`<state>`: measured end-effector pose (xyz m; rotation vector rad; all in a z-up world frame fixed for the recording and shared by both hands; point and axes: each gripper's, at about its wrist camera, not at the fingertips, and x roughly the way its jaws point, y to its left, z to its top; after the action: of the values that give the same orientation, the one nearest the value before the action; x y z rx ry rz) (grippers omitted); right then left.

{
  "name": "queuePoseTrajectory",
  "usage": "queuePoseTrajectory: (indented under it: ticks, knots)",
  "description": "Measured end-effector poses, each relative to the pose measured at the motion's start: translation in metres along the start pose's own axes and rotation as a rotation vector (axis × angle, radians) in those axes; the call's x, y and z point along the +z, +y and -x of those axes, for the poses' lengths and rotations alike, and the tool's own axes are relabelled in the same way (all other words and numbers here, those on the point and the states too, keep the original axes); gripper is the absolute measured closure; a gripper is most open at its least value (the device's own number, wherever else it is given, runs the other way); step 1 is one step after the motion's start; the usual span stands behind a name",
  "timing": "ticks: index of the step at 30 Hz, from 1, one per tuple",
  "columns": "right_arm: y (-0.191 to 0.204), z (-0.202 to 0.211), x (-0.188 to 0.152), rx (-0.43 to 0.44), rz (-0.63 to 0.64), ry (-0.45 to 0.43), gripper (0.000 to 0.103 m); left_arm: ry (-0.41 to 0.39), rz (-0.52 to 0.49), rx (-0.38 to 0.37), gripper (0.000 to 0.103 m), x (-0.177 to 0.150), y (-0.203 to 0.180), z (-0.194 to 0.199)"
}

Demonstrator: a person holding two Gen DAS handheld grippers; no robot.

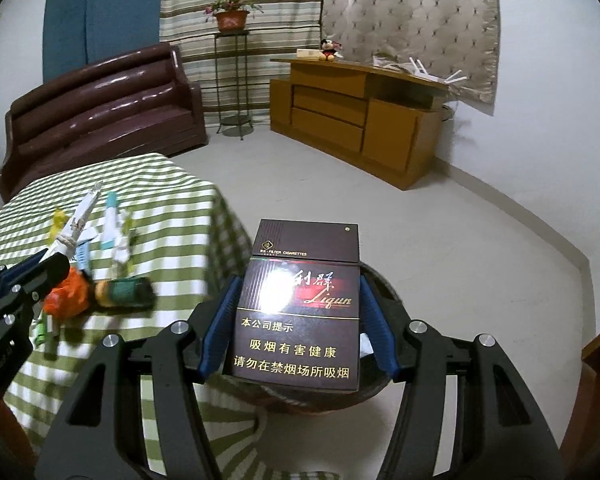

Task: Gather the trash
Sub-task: 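Carry the cigarette box and crumpled wrapper over the black bin, then open both grippers to drop the box and wrapper into the bin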

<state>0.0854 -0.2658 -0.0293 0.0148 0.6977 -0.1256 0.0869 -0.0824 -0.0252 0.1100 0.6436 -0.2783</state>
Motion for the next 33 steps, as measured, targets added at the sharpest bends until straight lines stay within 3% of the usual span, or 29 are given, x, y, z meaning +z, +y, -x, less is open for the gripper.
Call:
queuePoseTrajectory:
  ticks: [9,28,32,33]
  knots:
    - [-0.029,-0.021,-0.001,-0.015,-0.028,0.017,0.045,0.021,-0.035,-0.023,0.085,0.01,-0.038,-0.03]
    - [-0.059,-0.05,0.002,-0.008,-0.062,0.022,0.045,0.085,-0.067,-0.027,0.085,0.031,-0.07,-0.078]
    - [-0.061,-0.053,-0.001,-0.001,-0.08,0.029,0.044,0.106,-0.066,-0.014,0.061,0.031,-0.071,-0.086]
    - [-0.061,-0.054,-0.001,-0.002,-0.084,0.029,0.04,0.11,-0.063,-0.015,0.059,0.032,-0.071,-0.087]
